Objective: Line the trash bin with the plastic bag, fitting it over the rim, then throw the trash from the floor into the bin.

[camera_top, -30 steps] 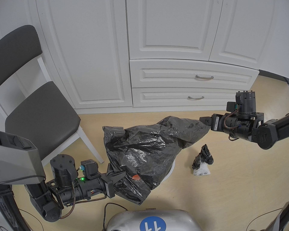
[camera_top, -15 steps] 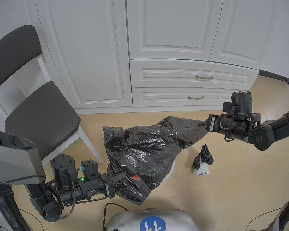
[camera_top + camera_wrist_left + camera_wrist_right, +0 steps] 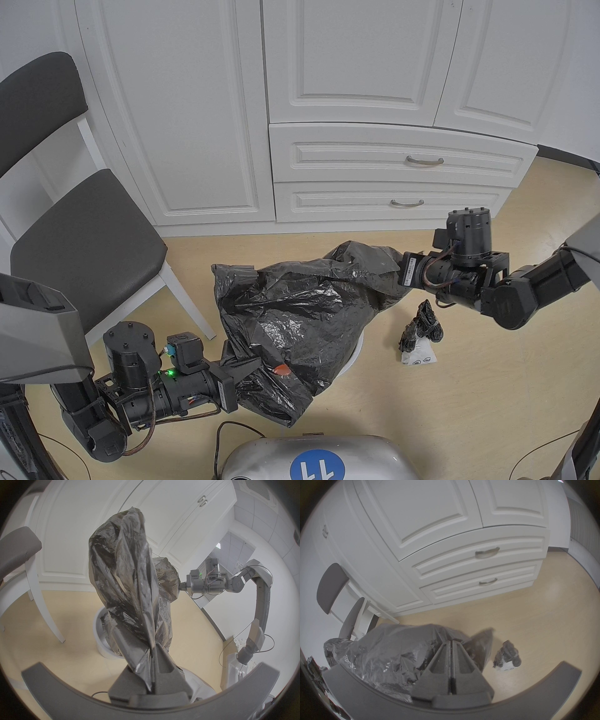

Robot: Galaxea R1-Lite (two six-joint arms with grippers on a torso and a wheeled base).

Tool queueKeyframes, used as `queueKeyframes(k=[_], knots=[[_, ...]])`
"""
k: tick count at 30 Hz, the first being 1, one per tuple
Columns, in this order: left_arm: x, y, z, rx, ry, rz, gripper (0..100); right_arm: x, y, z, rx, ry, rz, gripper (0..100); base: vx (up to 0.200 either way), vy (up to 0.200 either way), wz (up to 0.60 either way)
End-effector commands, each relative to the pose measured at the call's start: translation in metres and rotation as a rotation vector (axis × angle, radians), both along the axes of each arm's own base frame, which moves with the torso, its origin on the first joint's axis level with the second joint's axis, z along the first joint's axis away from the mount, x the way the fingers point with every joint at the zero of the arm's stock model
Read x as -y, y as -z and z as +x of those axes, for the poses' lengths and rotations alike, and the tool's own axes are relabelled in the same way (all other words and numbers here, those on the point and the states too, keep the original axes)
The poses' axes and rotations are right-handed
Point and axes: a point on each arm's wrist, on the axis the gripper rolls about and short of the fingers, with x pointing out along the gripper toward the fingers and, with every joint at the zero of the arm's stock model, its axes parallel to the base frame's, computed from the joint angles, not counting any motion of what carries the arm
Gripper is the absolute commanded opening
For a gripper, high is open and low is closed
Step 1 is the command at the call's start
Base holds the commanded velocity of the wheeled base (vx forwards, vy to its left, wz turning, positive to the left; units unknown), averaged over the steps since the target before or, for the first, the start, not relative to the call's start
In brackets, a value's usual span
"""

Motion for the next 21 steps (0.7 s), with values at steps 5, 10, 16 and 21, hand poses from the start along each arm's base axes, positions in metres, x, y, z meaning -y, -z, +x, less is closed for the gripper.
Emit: queueKeyframes(k=[5, 10, 16, 21], knots=[[-0.001, -0.004, -0.003, 0.01, 0.0, -0.005, 0, -0.046, 0.057, 0.007, -0.065, -0.076, 0.028, 0, 0.0, 0.0, 0.0], [-0.002, -0.004, -0.002, 0.011, -0.005, -0.005, 0, -0.066, 0.068, 0.001, -0.103, -0.109, 0.066, 0, 0.0, 0.0, 0.0], [-0.006, -0.008, 0.001, 0.032, -0.023, -0.008, 0, -0.086, 0.087, 0.001, -0.151, -0.12, 0.11, 0, 0.0, 0.0, 0.0], [-0.009, -0.007, 0.004, 0.04, -0.037, -0.001, 0, -0.097, 0.096, 0.005, -0.177, -0.106, 0.163, 0, 0.0, 0.0, 0.0]])
